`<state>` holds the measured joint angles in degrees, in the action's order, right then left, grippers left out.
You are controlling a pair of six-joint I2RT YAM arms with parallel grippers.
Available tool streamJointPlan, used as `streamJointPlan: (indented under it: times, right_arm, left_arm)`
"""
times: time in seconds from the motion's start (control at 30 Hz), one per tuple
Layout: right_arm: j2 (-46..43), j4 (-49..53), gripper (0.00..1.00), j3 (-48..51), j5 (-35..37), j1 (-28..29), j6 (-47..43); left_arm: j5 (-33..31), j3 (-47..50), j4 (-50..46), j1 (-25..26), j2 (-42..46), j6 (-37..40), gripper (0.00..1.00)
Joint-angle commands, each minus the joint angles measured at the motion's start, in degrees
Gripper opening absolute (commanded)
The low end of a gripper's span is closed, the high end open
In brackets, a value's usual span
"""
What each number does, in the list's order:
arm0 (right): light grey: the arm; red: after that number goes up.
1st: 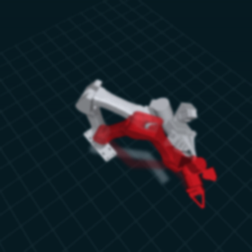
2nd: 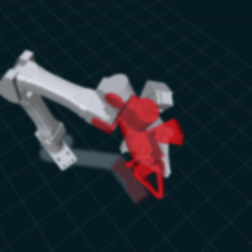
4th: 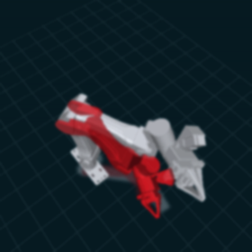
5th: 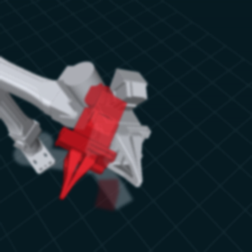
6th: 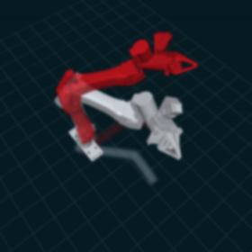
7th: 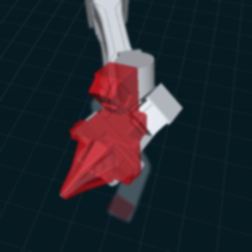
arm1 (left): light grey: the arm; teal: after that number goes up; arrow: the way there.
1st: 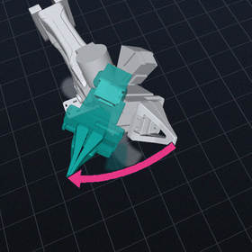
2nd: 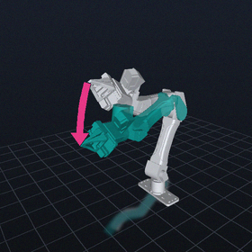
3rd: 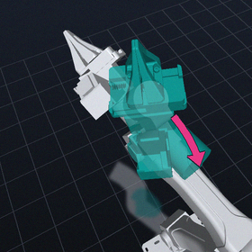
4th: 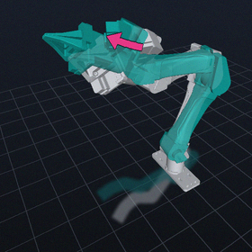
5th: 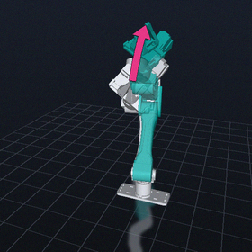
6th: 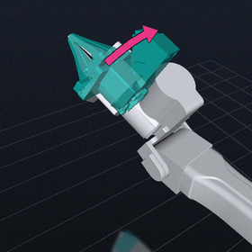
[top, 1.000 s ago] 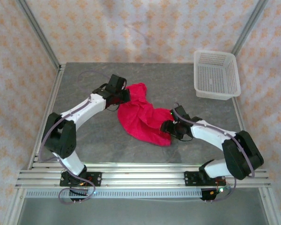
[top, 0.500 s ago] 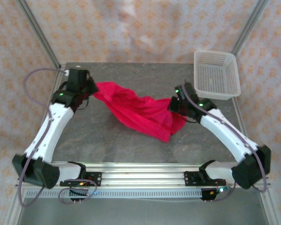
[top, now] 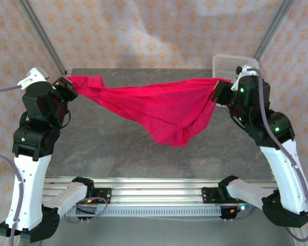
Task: Fold the inside-out t-shirt
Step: Flatten out the T-shirt at the center of the table.
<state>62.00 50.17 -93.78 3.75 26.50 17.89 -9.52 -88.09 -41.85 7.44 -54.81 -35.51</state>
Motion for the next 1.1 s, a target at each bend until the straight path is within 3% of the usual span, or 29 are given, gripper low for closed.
streamJointPlan:
  times: [0.0,0.13,0.23,0.27,0.37,0.4,0.53,0.63,0.77,1.07]
  right_arm:
    - [4.52,-0.11,0.0,0.69,2.7,-2.18,-3.17]
    - [13.06,-6.5,0.0,4.26,-2.42,-6.76,-4.33]
    - [23.68,-13.27,0.0,7.96,-6.42,-9.69,-5.31]
    - [28.46,-13.58,0.04,7.38,-7.49,-10.46,-5.25]
    - [40.12,-6.96,0.46,1.06,-7.96,-11.39,-3.71]
    - [41.75,-4.88,0.53,0.33,-9.25,-11.41,-2.95]
    - [37.62,-6.27,0.55,8.88,-12.59,-9.26,-0.16]
    - [31.44,-9.63,0.46,19.16,-12.67,-5.57,2.44]
    - [26.86,-15.85,0.42,30.81,-15.28,-2.49,7.49]
    - [30.13,-27.85,0.45,38.9,-20.79,-0.29,11.52]
  left_arm:
    - [-1.73,-0.93,-1.57,-0.48,-2.02,1.03,0.0]
    - [3.85,3.93,0.07,-0.43,-7.2,0.77,0.0]
    - [6.71,11.7,3.94,-0.49,-11.13,-0.67,0.0]
    - [6.84,14.38,5.1,-0.42,-12.51,-1.02,0.0]
    - [5.67,21.21,8.19,-0.45,-15.17,-2.64,0.0]
    - [5.77,23.3,9.33,-0.49,-15.31,-3.09,0.0]
    - [6.64,28.69,12.47,-0.41,-13.65,-4.3,0.0]
    - [6.2,30.36,12.8,-0.42,-12.5,-4.48,0.0]
    - [6.48,30.87,12.65,-0.46,-12.66,-4.22,0.0]
    - [7.69,31.98,13.32,-0.45,-12.52,-4.22,0.0]
